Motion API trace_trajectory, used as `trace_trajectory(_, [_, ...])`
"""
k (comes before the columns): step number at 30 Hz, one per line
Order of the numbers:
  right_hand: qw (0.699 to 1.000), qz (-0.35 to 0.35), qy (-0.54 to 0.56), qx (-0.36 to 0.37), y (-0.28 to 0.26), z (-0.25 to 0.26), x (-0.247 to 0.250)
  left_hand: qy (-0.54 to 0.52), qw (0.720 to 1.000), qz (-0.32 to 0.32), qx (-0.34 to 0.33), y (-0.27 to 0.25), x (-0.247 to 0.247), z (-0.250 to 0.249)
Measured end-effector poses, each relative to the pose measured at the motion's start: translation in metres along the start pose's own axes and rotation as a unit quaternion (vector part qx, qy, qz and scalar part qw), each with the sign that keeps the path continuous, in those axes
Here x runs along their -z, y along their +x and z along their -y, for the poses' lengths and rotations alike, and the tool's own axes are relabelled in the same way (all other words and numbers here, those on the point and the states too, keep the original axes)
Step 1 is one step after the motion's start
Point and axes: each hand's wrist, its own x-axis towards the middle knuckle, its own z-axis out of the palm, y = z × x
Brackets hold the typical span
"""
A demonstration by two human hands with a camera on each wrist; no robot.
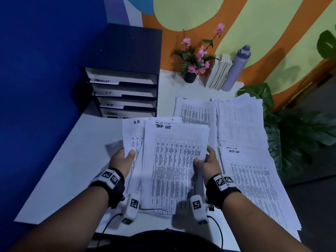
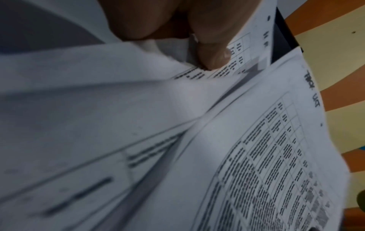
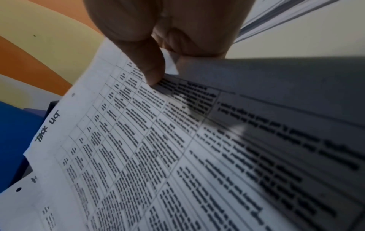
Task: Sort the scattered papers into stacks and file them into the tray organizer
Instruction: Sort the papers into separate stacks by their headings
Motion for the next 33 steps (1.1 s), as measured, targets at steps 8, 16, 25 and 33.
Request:
trace_trajectory(8, [0.98, -0.081, -0.182, 0.012, 0.007, 0.02, 0.031, 0.084, 0.996, 0.038, 0.021, 0.009, -0.008, 0.004])
trace_trajectory(16, [0.91, -0.197, -0.365, -0.009, 0.014, 0.04, 0.131, 0.171, 0.983, 0.058, 0.028, 0.018, -0.031, 0.01])
trace_trajectory(25, [0.858, -0.235, -0.451, -0.074, 0.014, 0.035, 0.208, 0.225, 0.973, 0.019, 0.056, 0.018, -0.039, 0.021])
trace_trajectory(33, [0.919, -0.013, -0.392, 0.039, 0.01, 0.027, 0.096, 0.11, 0.992, 0.05, 0.034, 0.001, -0.043, 0.004])
